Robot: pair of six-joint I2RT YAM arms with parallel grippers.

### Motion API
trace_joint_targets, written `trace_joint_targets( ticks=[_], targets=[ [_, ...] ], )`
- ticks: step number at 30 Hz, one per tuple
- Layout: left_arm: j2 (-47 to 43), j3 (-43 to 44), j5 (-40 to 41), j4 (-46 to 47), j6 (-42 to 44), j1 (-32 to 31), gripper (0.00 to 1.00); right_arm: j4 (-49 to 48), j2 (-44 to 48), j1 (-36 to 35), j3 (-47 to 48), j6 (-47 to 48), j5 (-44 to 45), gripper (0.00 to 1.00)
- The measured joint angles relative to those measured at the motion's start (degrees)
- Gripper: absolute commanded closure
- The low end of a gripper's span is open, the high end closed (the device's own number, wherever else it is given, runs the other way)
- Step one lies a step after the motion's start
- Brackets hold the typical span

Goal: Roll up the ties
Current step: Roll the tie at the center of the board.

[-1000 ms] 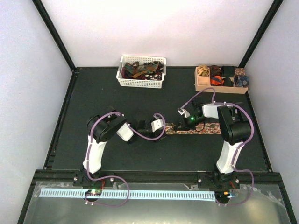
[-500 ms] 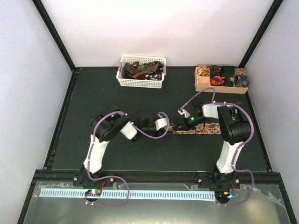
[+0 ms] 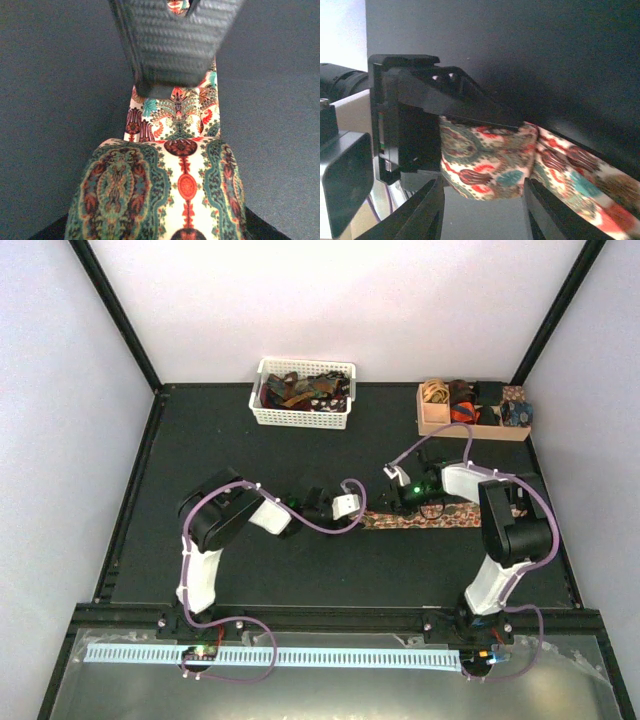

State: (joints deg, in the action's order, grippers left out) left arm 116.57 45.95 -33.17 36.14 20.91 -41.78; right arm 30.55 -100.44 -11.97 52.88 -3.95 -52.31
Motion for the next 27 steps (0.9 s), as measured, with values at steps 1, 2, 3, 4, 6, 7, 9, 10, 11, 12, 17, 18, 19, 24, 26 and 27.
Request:
trace_joint_targets(
  ticks=[1,2,3,4,6,7,9,10,11,12,17,18,19,24,26,27],
  targets=[
    [0.0,0.2,-0.1,-0.5,0.1,0.0,0.55,-0.8,0.0,-0.7,-0.1,-1.0,-0.5,0.53],
    [0.0,0.5,-0.2,-0.9,0.2,0.0,0.55,-1.7,-0.1,-1.4,-0.1,-1.9,-0.8,0.53],
    [0.0,0.6,-0.3,-1.3,0.4,0.0,0.55,-2.5,-0.2,-1.9,-0.1,-2.7,-1.0,0.54],
    [0.0,0.9,-0.5,-1.7,0.5,0.0,0.55,-3.4,-0.5,-2.4,-0.1,-3.6,-1.4,0.54],
    [-0.1,1.0,-0.5,-2.2,0.8,0.0,0.55,-4.8,-1.4,-3.3,-0.1,-4.8,-1.9,0.57],
    [-0.1,1.1,-0.5,-2.4,0.9,0.0,0.55,-5.3,-1.9,-3.7,-0.1,-5.3,-2.0,0.6],
    [-0.1,1.2,-0.6,-2.7,1.0,0.0,0.55,-6.1,-2.9,-4.1,-0.1,-6.0,-2.0,0.65],
    [-0.1,1.4,-0.6,-2.9,1.0,0.0,0.55,-6.1,-3.5,-4.2,0.0,-6.2,-1.9,0.7],
    [-0.1,1.4,-0.6,-3.1,1.0,0.0,0.55,-6.0,-4.0,-4.2,0.2,-6.0,-1.9,0.77],
    [-0.2,1.5,-0.6,-3.3,1.0,0.0,0.55,-5.6,-4.6,-4.2,0.5,-5.6,-1.9,0.88],
    [-0.2,1.6,-0.6,-3.5,1.0,0.0,0.5,-3.5,-5.6,-4.2,1.5,-3.5,-1.2,0.99],
    [-0.2,1.6,-0.6,-3.5,1.0,0.0,0.47,-3.3,-5.6,-4.1,1.6,-3.1,-0.9,0.99],
    [-0.2,1.6,-0.4,-3.4,1.0,0.0,0.41,-3.0,-5.6,-3.9,1.6,-2.6,-0.7,0.99],
    [-0.3,0.8,0.4,-1.7,-0.3,0.3,0.28,-0.8,-5.6,-2.2,1.6,-0.3,0.7,0.99],
    [-0.6,-0.3,0.0,-0.5,-0.9,0.7,0.25,-0.1,-5.6,-1.1,1.5,0.6,1.4,0.99],
    [-0.8,-0.9,-0.2,0.0,-1.2,0.9,0.23,0.2,-5.6,-0.7,1.4,1.0,1.8,0.99]
  ],
)
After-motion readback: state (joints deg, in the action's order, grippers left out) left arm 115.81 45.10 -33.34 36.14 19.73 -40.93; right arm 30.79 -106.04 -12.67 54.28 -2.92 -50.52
